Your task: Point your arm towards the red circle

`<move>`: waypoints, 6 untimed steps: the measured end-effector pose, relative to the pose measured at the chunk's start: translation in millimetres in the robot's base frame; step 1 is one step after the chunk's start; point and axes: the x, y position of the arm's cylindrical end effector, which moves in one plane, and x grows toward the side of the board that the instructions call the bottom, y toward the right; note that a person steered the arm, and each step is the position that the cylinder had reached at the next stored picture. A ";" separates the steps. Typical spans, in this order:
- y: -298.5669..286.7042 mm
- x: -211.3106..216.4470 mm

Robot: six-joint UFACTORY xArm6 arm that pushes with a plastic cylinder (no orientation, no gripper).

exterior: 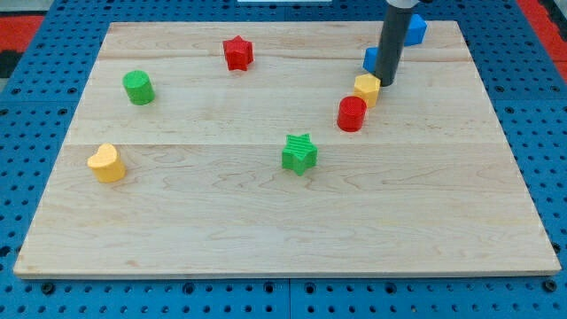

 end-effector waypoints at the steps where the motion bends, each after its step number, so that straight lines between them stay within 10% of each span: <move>1: -12.5 -19.1; 4: -154.0 1.4; 6: -103.8 39.3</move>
